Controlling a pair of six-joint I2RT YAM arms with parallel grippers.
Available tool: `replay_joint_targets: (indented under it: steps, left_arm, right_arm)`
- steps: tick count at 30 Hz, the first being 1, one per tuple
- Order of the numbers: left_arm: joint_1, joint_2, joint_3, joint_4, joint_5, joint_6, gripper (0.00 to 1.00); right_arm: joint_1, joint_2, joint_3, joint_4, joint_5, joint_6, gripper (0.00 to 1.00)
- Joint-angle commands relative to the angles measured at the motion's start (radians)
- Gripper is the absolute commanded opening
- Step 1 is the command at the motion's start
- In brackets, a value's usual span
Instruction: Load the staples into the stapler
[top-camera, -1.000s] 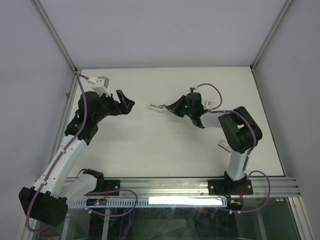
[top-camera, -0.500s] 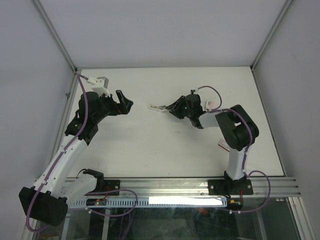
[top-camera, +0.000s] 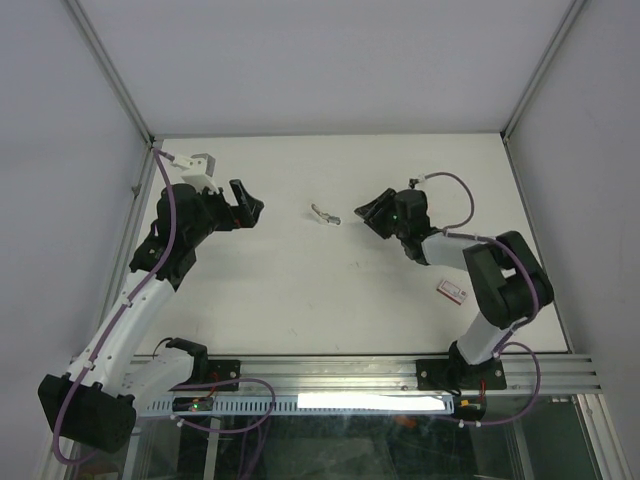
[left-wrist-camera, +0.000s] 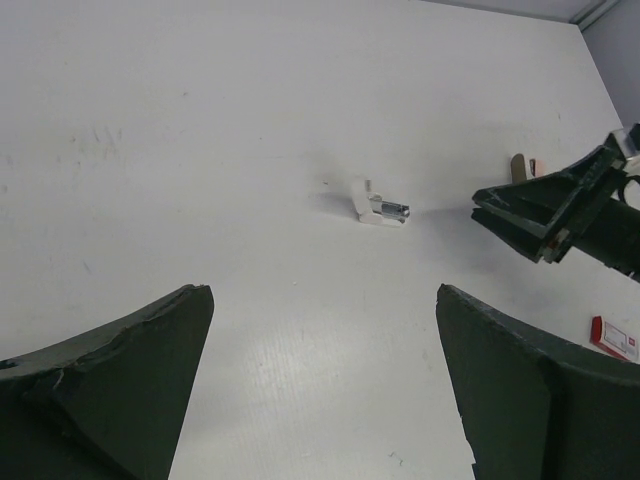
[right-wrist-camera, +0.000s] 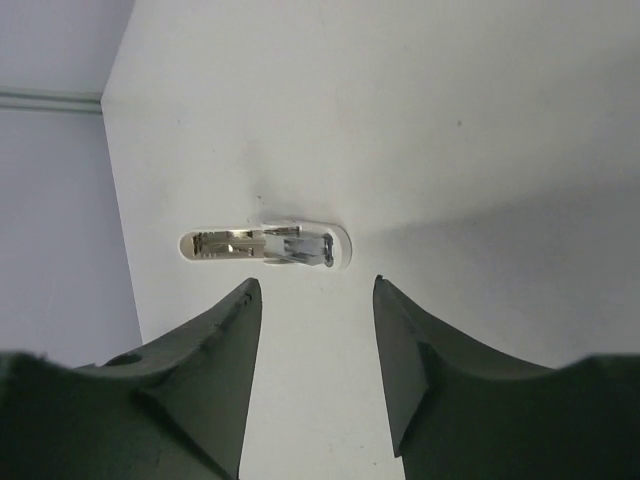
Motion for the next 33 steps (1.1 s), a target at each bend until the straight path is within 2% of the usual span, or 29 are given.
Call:
replay_joint_targets:
  steps: [1,3,4,5,8,11,14,24,33]
  left_arm:
    - [0.016,-0.036,-0.003,0.018,-0.043,0.024,0.99]
    - [0.019,-0.041,-0.005,0.018,-0.056,0.024,0.99]
    - [0.018,-0.045,-0.005,0.018,-0.063,0.024,0.99]
    - [0.019,-0.050,-0.007,0.018,-0.070,0.025,0.99]
    - [0.024,-0.066,-0.011,0.018,-0.104,0.025,0.99]
    - [0.026,-0.087,-0.019,0.017,-0.136,0.024,0.99]
    - [0.027,-0.104,-0.023,0.018,-0.154,0.021,0.99]
    - [0.030,-0.123,-0.043,0.018,-0.163,0.020,0.99]
    - [0.031,-0.111,-0.043,0.018,-0.156,0.017,0.99]
  right_arm:
    - [-0.053,-0.212,-0.017,-0.094,0.066,-0.125,0.51]
    - [-0.078,-0.302,-0.016,-0.185,0.066,-0.125,0.51]
    - [-0.095,-0.346,-0.014,-0.230,0.094,-0.178,0.58]
    - [-0.115,-0.385,-0.003,-0.289,0.104,-0.318,0.63]
    - [-0.184,-0.474,0.105,-0.524,0.106,-0.465,0.69]
    - [-0.252,-0.478,0.233,-0.744,0.094,-0.571,0.72]
    - [-0.299,-0.405,0.349,-0.906,0.081,-0.628,0.74]
    - [-0.313,-0.041,0.535,-0.920,0.091,-0.668,0.82]
    - [-0.300,0.137,0.628,-0.921,0.159,-0.690,0.83]
